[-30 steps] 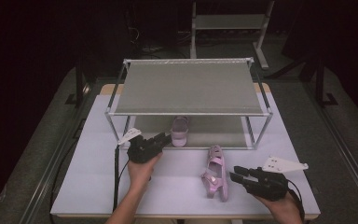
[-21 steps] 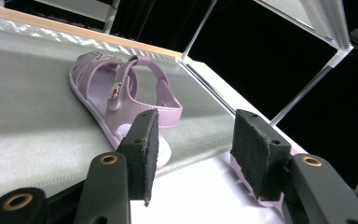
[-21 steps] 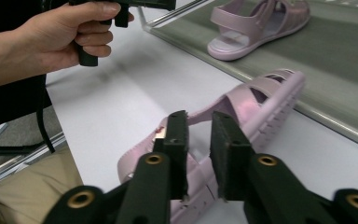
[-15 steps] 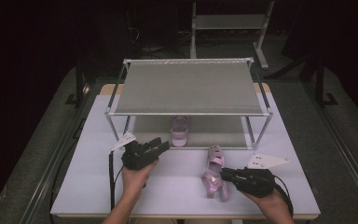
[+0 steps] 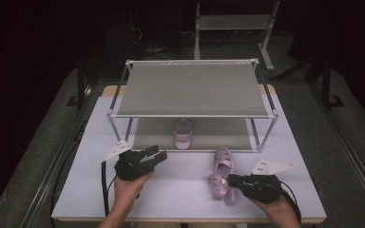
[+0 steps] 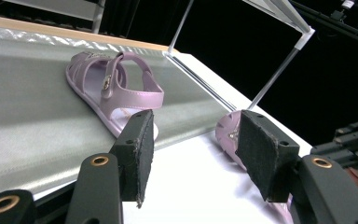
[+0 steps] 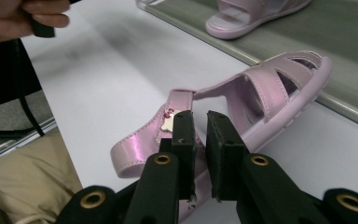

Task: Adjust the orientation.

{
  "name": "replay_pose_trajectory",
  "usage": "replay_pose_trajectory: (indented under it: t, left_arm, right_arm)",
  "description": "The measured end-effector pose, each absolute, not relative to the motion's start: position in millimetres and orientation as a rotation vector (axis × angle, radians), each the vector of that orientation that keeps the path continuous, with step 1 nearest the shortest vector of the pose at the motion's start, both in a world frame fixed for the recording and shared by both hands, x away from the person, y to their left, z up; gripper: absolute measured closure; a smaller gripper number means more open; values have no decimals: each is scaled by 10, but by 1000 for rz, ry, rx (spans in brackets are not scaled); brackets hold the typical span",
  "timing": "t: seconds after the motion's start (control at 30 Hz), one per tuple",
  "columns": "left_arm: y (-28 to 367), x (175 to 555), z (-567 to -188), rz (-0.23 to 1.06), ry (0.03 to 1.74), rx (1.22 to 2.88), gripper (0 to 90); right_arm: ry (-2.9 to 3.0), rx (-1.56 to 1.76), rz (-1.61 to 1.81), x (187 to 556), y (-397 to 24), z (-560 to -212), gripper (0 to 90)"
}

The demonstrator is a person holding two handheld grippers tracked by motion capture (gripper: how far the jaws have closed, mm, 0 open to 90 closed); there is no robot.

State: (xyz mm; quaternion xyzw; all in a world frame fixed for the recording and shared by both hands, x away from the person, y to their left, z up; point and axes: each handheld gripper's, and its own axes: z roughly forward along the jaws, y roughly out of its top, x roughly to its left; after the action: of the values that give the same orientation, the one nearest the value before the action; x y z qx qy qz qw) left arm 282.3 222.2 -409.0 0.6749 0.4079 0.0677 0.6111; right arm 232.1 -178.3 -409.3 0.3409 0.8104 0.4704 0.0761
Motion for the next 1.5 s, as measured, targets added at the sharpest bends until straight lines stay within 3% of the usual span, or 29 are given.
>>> replay_pose_trajectory:
  t: [0.63, 1.5]
  left_arm:
    - [2422, 2670, -4203, 164, 950, 1582, 455]
    - [2449, 2628, -4208, 191, 925, 1596, 439]
  right_arm:
    - [2344, 1197, 1340, 2302, -2219, -4239, 749]
    - [2267, 1271, 1456, 2172, -2354, -4112, 530]
